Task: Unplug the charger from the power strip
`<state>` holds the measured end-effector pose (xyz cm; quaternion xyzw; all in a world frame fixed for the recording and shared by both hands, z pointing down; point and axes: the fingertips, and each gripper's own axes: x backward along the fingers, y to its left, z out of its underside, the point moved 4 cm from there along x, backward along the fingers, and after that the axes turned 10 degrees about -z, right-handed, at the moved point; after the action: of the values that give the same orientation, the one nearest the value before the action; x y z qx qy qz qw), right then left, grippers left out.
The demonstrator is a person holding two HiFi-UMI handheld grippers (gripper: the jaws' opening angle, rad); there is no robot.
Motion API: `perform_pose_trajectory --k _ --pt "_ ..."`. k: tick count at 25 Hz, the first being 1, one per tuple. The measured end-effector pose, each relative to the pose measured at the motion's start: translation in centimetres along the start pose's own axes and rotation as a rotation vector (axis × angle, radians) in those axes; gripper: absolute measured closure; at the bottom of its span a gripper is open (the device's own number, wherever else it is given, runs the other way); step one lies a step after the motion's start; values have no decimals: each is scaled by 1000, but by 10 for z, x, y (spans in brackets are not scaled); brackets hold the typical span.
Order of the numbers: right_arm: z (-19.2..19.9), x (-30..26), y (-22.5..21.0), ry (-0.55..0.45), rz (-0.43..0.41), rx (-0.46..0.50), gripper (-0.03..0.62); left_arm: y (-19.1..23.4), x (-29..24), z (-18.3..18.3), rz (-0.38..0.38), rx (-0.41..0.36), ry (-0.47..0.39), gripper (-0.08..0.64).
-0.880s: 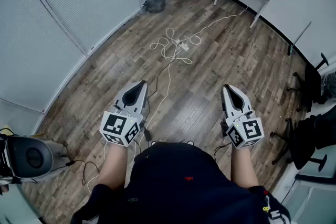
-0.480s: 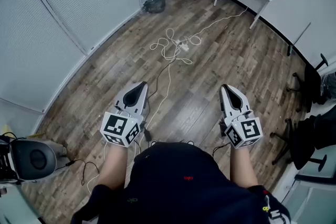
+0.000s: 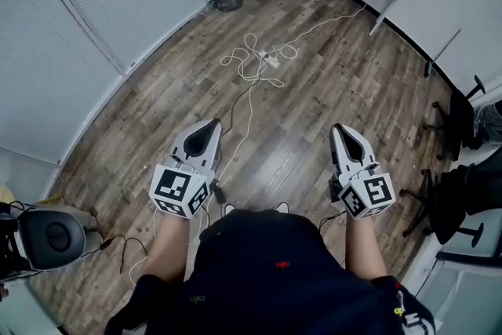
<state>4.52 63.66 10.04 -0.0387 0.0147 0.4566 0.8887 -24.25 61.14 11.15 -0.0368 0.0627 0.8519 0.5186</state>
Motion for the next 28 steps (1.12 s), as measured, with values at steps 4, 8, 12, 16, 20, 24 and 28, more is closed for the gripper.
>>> perform_pose_trajectory --k 4,8,12,16,20,24,28 --pt "11 -3 23 11 20 -3 561 18 16 17 15 14 13 537" --pt "25 -8 46 25 50 -16 561 37 22 33 41 13 46 537" --pt "40 -7 51 50 60 -40 561 42 23 42 49 18 62 537" --pt "49 -10 39 54 65 -72 561 39 14 46 50 15 79 537" --pt "58 -30 19 49 38 -99 561 36 -5 44 46 16 93 537" --pt "65 -55 -13 53 7 -120 561 38 -38 45 28 11 116 537" --pt "63 -76 -66 47 -1 -131 561 36 -92 53 4 13 159 537"
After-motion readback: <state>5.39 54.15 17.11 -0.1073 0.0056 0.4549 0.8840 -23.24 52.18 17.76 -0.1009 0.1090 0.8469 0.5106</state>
